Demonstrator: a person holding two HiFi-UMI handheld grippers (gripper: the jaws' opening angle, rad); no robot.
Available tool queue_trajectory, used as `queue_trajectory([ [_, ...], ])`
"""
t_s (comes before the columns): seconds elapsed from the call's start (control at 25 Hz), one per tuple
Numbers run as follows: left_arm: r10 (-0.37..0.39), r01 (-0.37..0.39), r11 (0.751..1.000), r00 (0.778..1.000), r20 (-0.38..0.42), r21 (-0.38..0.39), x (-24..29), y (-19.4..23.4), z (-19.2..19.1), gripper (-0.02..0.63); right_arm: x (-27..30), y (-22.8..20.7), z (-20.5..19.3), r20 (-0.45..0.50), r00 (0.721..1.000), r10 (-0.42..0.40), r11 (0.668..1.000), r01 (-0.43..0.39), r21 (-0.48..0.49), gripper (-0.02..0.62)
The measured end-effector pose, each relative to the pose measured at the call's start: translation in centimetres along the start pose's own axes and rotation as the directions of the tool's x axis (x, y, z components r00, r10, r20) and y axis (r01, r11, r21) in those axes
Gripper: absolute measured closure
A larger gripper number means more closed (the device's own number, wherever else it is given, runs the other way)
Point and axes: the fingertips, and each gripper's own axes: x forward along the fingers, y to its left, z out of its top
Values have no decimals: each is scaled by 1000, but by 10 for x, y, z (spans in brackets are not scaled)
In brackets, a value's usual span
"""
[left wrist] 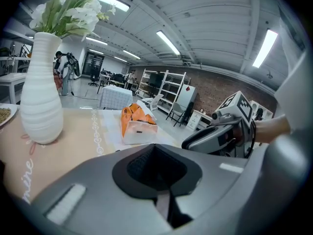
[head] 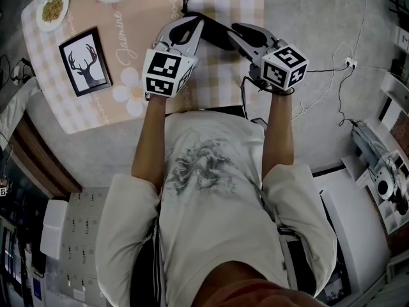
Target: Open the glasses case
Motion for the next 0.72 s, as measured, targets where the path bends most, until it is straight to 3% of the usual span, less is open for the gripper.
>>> queue_trajectory([
  [0.72,4,-4,1000,1000,7,-2,-2,-1,-1,604,9,4,4,31,999,37,999,-37,21,505],
])
